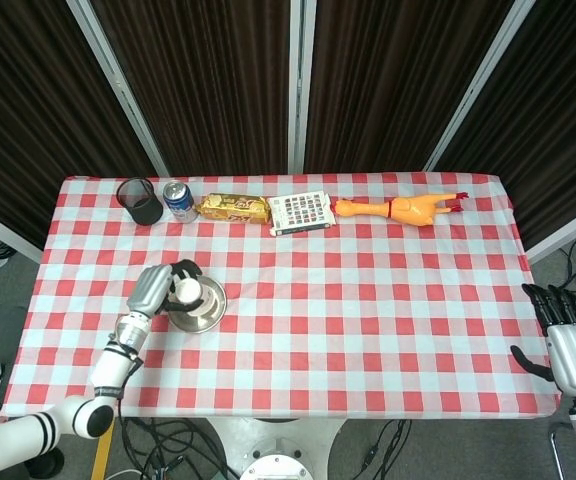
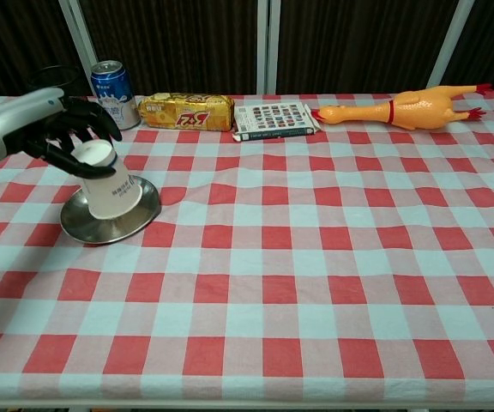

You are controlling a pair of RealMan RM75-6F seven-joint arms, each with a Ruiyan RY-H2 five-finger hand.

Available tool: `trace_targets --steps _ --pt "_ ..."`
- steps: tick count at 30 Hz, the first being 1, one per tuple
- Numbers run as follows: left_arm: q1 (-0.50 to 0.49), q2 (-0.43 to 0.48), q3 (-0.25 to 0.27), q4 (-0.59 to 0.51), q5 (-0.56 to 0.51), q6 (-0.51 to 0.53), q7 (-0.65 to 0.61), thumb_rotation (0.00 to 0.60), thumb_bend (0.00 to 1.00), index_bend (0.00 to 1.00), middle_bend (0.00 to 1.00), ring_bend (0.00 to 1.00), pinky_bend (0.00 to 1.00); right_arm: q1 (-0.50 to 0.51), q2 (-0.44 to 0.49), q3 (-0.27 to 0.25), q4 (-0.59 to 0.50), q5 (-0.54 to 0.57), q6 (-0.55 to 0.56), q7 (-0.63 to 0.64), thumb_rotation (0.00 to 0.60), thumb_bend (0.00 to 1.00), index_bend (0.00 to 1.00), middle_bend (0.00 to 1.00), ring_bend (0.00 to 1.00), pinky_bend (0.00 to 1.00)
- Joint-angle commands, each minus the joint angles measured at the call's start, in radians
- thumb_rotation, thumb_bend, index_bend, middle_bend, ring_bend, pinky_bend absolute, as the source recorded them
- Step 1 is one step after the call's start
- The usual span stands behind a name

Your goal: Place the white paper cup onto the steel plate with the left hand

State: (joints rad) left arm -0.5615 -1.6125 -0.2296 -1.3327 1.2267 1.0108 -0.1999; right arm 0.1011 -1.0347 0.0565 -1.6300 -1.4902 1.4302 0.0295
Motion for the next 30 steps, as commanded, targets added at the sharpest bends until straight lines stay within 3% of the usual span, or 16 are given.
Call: trace_targets --steps 1,6,14,17,19,23,26,30 --pt "0.001 0.019 -0.053 0.027 -0.029 0.032 -0.029 0.600 0.23 0.40 0.53 0.47 0.58 -0.002 0.003 0.004 -0.001 0.000 0.007 -0.001 0.600 0.16 0.01 0.10 0.00 0.04" --pt "-0.035 0.002 -0.104 0.162 -0.125 -0.001 0.049 0.600 0.23 0.40 0.52 0.44 0.56 -0.003 0.005 0.002 -0.001 -0.003 0.008 0.003 0.600 0.16 0.01 0.10 0.00 0.04" --pt "-0.091 -0.082 -0.114 0.346 -0.212 -0.106 0.100 0.600 0.23 0.39 0.46 0.37 0.47 -0.006 -0.004 -0.007 0.014 -0.007 0.000 0.024 0.600 0.16 0.01 0.10 0.00 0.04" --pt "-0.102 -0.091 -0.110 0.364 -0.220 -0.143 0.097 0.600 0.23 0.33 0.39 0.29 0.41 -0.006 -0.004 -0.007 0.018 -0.007 0.000 0.028 0.600 0.16 0.01 0.10 0.00 0.04" --pt "-0.101 -0.088 -0.104 0.359 -0.211 -0.142 0.097 0.600 0.23 0.25 0.30 0.21 0.34 -0.005 -0.003 -0.006 0.020 -0.007 0.000 0.031 0.600 0.16 0.01 0.10 0.00 0.04" --pt "-0.059 -0.052 -0.094 0.291 -0.152 -0.029 0.085 0.600 0.20 0.15 0.16 0.10 0.23 -0.003 -0.005 -0.001 0.033 0.008 -0.009 0.043 0.600 0.16 0.01 0.10 0.00 0.04" --pt "0.002 0.018 -0.082 0.194 -0.110 0.074 0.078 0.600 0.19 0.13 0.15 0.09 0.20 0.000 -0.006 0.003 0.044 0.019 -0.018 0.049 0.600 0.16 0.01 0.10 0.00 0.04" --pt "0.114 0.149 -0.025 0.060 -0.039 0.224 0.127 0.600 0.19 0.13 0.15 0.09 0.20 -0.002 -0.012 0.005 0.072 0.030 -0.025 0.076 0.600 0.16 0.01 0.10 0.00 0.04"
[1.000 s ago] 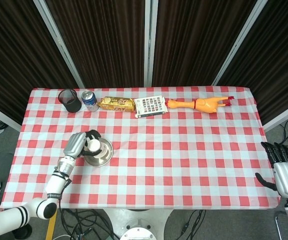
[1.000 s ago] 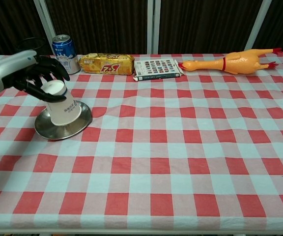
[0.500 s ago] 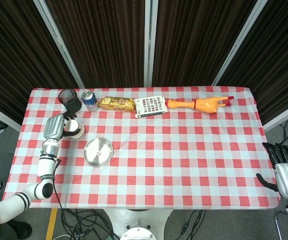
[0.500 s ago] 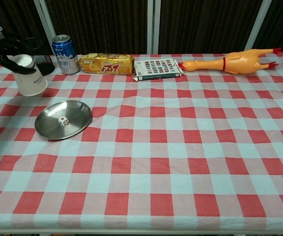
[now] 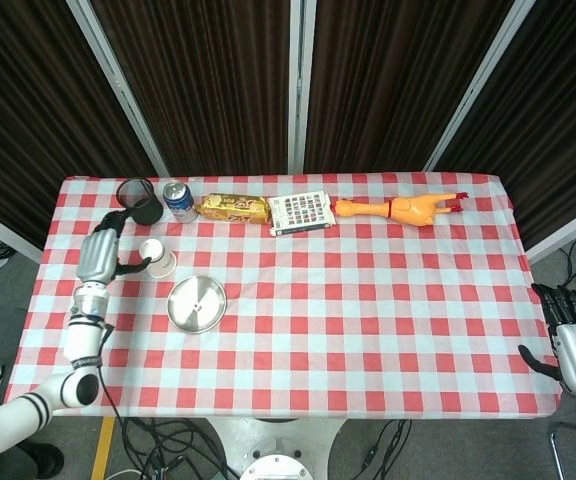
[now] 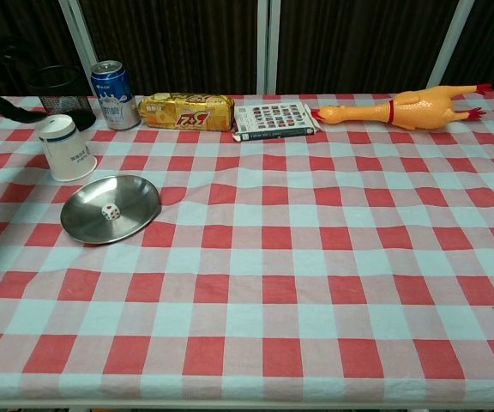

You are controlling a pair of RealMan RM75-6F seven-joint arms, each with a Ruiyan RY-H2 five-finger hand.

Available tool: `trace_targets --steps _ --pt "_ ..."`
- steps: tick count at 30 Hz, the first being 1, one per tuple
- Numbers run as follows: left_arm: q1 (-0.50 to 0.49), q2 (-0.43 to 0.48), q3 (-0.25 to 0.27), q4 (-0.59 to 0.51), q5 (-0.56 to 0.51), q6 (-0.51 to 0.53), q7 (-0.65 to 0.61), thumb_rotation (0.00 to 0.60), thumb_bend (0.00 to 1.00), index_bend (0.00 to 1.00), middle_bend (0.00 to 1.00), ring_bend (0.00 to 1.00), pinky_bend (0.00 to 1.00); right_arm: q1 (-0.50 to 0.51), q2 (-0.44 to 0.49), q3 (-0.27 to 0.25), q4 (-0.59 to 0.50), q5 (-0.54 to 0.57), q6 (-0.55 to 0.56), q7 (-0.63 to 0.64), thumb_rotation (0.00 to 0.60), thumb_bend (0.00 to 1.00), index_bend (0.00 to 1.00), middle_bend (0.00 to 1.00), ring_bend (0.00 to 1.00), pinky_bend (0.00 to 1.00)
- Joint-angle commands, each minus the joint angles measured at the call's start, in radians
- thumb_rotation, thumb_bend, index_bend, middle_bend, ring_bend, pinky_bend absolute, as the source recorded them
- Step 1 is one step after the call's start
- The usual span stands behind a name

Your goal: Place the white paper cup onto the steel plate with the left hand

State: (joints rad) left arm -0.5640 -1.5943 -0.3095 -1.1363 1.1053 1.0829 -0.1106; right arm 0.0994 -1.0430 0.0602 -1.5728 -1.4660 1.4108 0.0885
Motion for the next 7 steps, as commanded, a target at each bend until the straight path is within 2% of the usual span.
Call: trace_targets --steps 1,7 --pt "0.144 0.157 0.070 -0.160 0.097 0.190 0.058 0.600 0.19 0.14 0.15 0.09 0.20 0.001 -0.006 0.001 0.023 0.004 -0.008 0.026 0.600 0.16 0.01 0.10 0.00 0.04" --pt "0.332 0.282 0.191 -0.310 0.185 0.415 0.156 0.600 0.19 0.16 0.18 0.09 0.19 0.018 -0.024 -0.020 0.067 -0.046 -0.033 0.108 0.600 0.17 0.01 0.10 0.00 0.04"
